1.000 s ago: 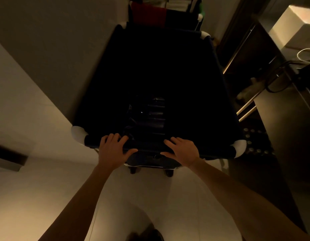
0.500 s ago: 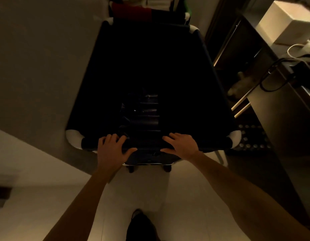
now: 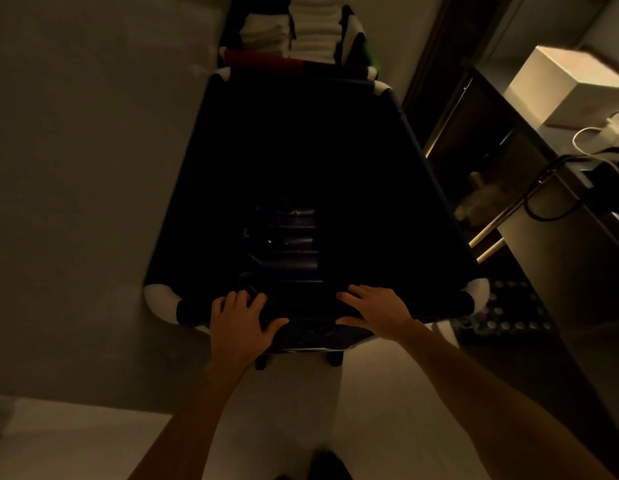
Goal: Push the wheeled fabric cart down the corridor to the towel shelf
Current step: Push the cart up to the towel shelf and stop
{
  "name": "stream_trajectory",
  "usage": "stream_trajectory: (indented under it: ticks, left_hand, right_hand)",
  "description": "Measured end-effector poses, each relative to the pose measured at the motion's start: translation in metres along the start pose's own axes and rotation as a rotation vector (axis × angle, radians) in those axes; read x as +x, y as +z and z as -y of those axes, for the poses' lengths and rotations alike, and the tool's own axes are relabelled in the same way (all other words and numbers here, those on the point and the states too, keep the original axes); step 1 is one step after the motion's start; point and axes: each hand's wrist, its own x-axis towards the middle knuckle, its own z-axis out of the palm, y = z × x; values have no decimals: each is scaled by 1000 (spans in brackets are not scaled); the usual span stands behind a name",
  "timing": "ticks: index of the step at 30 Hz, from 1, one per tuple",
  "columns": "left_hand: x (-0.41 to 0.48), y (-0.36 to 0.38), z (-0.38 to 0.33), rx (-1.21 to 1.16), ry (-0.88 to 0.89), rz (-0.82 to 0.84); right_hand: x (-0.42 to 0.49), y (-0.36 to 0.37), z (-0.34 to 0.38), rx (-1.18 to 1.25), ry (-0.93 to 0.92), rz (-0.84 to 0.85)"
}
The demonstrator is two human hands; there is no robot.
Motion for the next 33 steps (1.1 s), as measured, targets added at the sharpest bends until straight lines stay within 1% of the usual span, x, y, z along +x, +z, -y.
stream_trajectory:
  ticks: [4,8,13,17,20,23,26,29,33]
  left_hand:
    - [19,0,1,-1,-15,17]
    - [39,2,-1,26,-31,42]
    - [66,6,-9,27,-45,53]
    - [73,6,1,37,-30,33]
    - [73,4,10,20,-9,19]
    - [77,-2,10,-10,-25,81]
    - [80,-8,11,17,-23,177]
    - [76,-9,8,59,-3,239]
    - [58,-8,5,79,11,238]
  right_hand:
    - [15,7,-13,14,-9,34]
    - [28,14,-31,6,-57,40]
    - [43,21,-56,-14,-29,46]
    - [53,23,-52,5,-55,15]
    - [55,24,-49,18,-44,45]
    - [56,22,-47,54,-8,107]
    - [55,19,-44,63,81,196]
    - [50,15,-42,47,23,121]
    - [32,18,-36,49,-37,14]
